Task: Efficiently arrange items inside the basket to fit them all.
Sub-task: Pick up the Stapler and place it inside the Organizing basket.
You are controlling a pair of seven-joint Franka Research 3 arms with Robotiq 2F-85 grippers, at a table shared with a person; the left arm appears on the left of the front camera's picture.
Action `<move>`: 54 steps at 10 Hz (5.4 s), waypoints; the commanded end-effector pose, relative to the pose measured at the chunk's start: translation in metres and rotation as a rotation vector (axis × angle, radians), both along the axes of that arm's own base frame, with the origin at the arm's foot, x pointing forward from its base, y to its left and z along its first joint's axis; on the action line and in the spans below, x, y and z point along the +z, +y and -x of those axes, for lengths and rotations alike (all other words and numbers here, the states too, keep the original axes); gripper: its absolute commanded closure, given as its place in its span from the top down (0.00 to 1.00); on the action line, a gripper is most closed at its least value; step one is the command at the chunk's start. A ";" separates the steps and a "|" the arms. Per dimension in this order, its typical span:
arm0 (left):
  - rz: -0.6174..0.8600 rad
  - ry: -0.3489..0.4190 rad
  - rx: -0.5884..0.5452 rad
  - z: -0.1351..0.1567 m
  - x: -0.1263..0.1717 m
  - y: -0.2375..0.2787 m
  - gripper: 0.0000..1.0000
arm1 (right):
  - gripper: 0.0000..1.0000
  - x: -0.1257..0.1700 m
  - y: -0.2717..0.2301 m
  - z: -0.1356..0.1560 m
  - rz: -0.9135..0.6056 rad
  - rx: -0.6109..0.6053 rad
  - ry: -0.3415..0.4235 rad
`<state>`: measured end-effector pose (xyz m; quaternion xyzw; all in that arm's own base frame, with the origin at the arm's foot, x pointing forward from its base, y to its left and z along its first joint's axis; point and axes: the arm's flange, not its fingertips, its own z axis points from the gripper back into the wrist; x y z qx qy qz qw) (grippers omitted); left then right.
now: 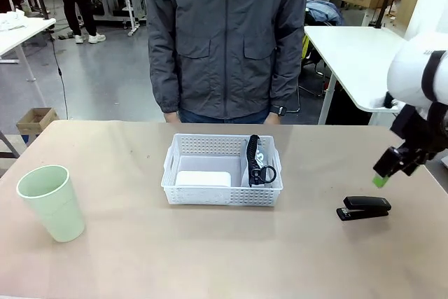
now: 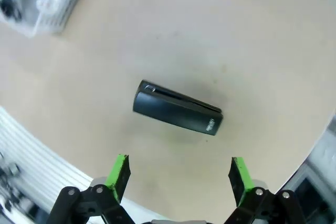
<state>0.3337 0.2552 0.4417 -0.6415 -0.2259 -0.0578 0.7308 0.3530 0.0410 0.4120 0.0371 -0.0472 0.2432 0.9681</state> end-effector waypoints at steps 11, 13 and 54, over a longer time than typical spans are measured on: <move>0.008 0.009 0.010 0.002 0.003 -0.002 1.00 | 1.00 -0.021 0.001 -0.006 0.019 1.285 -0.089; 0.008 0.009 0.010 0.002 0.003 -0.002 1.00 | 1.00 -0.021 0.001 -0.006 0.019 1.285 -0.089; 0.008 0.009 0.010 0.002 0.003 -0.002 1.00 | 0.00 -0.014 -0.023 0.014 -0.170 0.897 0.029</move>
